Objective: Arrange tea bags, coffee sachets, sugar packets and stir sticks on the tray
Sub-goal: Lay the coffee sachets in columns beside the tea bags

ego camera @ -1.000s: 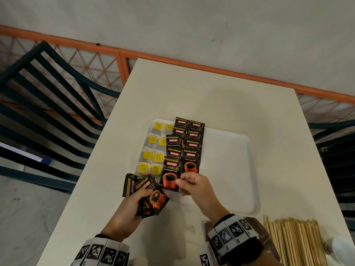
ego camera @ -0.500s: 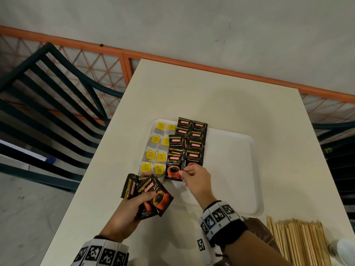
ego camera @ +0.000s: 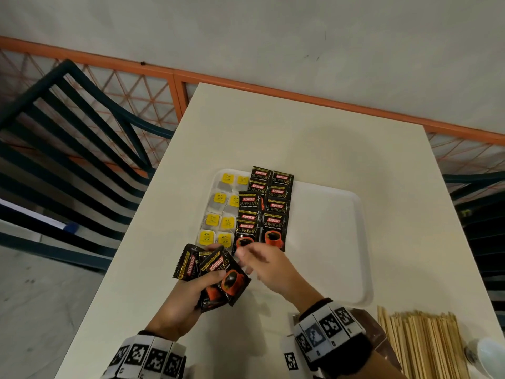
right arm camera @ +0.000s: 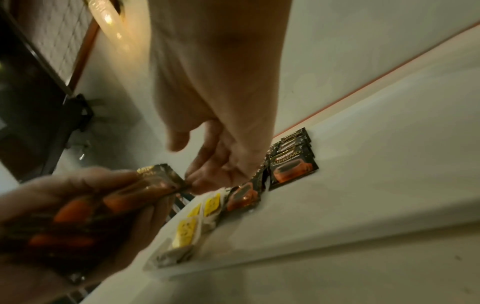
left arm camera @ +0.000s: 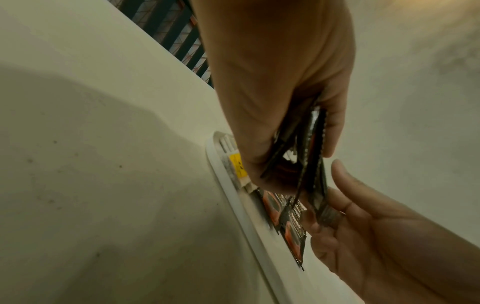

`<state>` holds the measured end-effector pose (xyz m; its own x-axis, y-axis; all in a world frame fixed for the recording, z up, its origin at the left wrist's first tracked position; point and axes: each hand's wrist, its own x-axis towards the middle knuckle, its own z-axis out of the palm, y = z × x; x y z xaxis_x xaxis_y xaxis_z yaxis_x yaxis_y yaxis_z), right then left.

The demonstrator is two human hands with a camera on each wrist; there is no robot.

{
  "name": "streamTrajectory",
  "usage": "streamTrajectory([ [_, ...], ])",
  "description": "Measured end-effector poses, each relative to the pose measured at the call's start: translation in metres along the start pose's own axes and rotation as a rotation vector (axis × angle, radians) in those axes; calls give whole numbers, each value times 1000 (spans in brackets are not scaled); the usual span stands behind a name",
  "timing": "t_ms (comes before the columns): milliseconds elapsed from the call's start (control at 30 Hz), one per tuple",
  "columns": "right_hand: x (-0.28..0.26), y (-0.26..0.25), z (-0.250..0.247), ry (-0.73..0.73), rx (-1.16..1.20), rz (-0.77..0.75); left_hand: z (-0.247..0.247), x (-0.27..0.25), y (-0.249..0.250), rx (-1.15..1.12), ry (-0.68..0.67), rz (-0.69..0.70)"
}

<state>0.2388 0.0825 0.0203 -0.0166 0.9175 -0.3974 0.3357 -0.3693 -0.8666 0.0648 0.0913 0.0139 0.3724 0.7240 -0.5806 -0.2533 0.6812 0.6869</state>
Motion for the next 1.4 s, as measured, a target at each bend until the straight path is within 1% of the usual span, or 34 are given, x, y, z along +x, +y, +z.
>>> streamTrajectory([
  [33,-3,-1,-2,-75,-3,14,1,0,0,-8,-9,7],
  [100,-7,3,-4,-129,5,36,2,1,0,-13,-22,12],
  [267,-9,13,-9,-41,157,77,5,3,0,-30,-66,-36],
  [333,-10,17,-14,8,230,96,5,2,1,-14,-54,-56],
  [433,-11,24,-22,105,352,120,2,1,1,-14,2,-89],
  [500,-10,28,-27,207,438,137,0,0,0,-16,29,-100],
  [567,-6,33,-32,344,473,184,0,0,-1,7,50,-112],
  [600,-4,37,-33,405,458,209,-1,0,-2,20,65,-116],
  [667,1,43,-35,472,391,238,0,0,-3,38,82,-119],
  [767,8,52,-33,506,312,248,1,0,-4,62,86,-120],
  [900,13,56,-30,574,265,256,1,-1,-5,66,95,-111],
  [967,14,56,-28,604,231,236,1,-2,-5,66,103,-107],
  [1167,10,50,-24,683,34,145,4,-2,-5,86,73,-88],
  [1233,5,43,-20,660,-53,47,5,-2,-5,93,67,-79],
  [1267,1,38,-17,607,-75,0,6,-2,-5,98,64,-73],
  [1300,-2,32,-15,513,-76,-25,6,-2,-5,101,63,-67],
  [1400,-14,20,-8,89,-65,2,7,-3,-4,100,15,-40],
])
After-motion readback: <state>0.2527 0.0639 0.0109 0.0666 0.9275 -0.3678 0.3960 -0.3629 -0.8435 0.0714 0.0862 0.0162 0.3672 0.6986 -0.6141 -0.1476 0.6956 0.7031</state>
